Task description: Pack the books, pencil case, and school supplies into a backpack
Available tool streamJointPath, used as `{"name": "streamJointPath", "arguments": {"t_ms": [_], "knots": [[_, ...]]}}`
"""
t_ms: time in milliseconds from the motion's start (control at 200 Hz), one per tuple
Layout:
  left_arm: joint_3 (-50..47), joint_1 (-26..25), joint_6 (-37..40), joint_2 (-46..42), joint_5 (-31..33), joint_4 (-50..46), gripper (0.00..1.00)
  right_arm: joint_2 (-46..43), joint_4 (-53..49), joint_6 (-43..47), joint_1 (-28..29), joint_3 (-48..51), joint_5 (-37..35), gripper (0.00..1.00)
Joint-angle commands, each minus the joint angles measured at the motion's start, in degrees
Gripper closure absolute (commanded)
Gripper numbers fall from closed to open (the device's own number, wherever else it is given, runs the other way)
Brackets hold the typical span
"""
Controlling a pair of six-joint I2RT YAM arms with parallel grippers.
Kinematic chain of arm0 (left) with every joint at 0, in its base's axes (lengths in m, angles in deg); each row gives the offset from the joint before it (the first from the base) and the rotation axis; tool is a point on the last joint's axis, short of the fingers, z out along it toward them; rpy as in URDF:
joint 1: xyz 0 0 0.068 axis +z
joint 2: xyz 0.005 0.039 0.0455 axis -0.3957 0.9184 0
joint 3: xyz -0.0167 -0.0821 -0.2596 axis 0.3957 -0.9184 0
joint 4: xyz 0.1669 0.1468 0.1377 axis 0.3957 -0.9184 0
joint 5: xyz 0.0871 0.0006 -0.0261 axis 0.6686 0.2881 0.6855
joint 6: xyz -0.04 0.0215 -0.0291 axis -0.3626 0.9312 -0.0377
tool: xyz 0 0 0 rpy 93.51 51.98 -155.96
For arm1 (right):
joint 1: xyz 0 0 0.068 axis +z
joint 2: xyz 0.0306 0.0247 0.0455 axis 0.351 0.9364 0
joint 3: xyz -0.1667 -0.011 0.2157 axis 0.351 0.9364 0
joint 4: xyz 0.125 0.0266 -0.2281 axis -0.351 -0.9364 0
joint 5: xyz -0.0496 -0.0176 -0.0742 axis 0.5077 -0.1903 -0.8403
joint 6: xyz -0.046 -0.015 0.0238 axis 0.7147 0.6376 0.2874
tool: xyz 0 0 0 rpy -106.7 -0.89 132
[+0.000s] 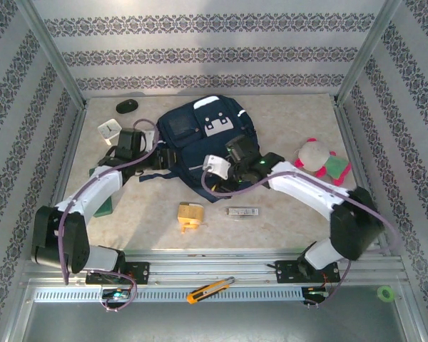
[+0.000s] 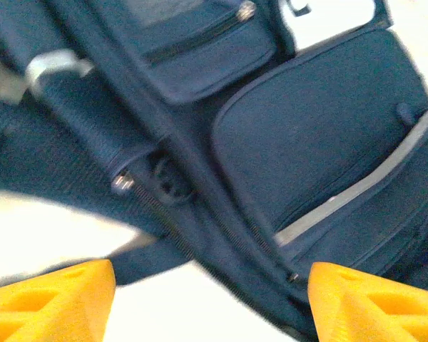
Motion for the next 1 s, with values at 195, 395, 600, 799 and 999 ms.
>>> {"name": "streamJointPath", "arguments": {"t_ms": [195,395,600,799,999], "knots": [[-10.16,2.09,-5.75,-11.71,3.43,1.81,0.29,14.54,-4.34,10.08,1.57,-7.61,-3.52,0.27],[-11.84,2.32,-6.36,-11.78,3.36,2.95,0.29,20.7,-1.54,10.37,2.53,-8.97,-5.87,0.39],[-12.31,2.32,-6.29,-9.76,2.23,4.32,0.29,15.8,0.32,12.8,1.76,-7.01,-6.79,1.0],[-12.21,2.5,-4.27,-7.07,-3.57,9.92,0.3,3.33,-7.85,19.77,-3.89,-10.31,2.6,1.0],[-18.0,2.4,-2.39,-6.04,-8.68,28.5,0.35,0.12,-18.16,26.25,-9.24,-19.04,5.87,1.0]]}}
